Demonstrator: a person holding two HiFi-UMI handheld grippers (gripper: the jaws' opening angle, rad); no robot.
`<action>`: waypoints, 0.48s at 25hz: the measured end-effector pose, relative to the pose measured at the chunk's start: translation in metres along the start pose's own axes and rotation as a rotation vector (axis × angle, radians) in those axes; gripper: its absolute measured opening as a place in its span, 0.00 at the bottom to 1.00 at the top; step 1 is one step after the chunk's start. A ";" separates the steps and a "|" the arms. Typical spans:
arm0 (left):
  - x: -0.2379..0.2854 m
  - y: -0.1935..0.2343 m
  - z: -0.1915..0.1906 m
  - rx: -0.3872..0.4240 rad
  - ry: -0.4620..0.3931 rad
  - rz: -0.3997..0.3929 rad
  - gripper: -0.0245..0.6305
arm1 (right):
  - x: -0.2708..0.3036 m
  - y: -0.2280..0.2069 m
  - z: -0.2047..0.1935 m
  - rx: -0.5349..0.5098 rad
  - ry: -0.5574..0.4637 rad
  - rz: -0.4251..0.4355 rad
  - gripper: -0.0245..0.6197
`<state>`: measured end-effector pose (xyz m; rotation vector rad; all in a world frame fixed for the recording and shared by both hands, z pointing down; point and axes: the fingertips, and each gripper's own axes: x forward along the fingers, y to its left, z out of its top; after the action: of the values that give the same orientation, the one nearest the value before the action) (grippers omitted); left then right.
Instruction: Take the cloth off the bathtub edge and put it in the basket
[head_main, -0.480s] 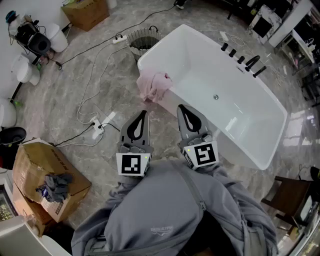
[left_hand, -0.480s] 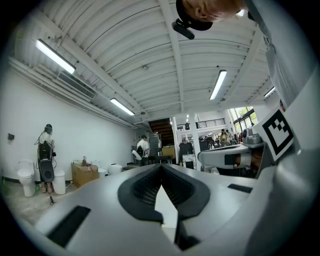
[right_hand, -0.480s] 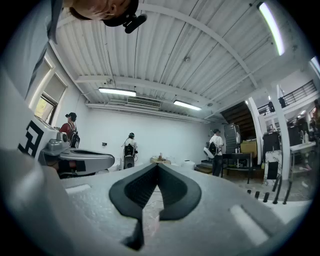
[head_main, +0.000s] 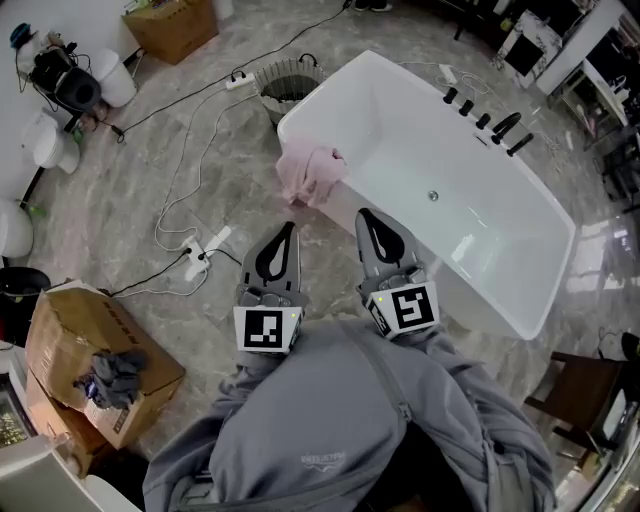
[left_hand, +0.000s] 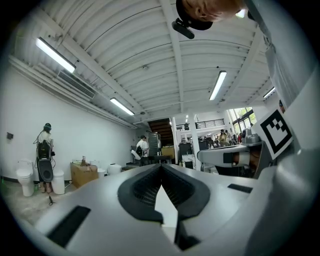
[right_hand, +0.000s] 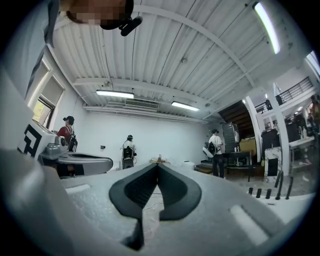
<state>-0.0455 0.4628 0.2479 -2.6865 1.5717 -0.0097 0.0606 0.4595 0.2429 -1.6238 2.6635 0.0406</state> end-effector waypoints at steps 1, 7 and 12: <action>-0.001 0.002 0.000 0.001 -0.001 -0.003 0.05 | 0.001 0.001 -0.001 0.002 0.000 -0.002 0.04; -0.006 0.013 -0.005 -0.001 0.006 -0.030 0.05 | 0.004 0.013 -0.005 0.012 0.004 -0.033 0.04; -0.004 0.021 -0.014 -0.002 0.015 -0.033 0.05 | 0.008 0.009 -0.014 0.018 0.014 -0.052 0.04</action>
<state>-0.0656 0.4555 0.2618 -2.7198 1.5321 -0.0296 0.0491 0.4559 0.2567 -1.6943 2.6225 0.0047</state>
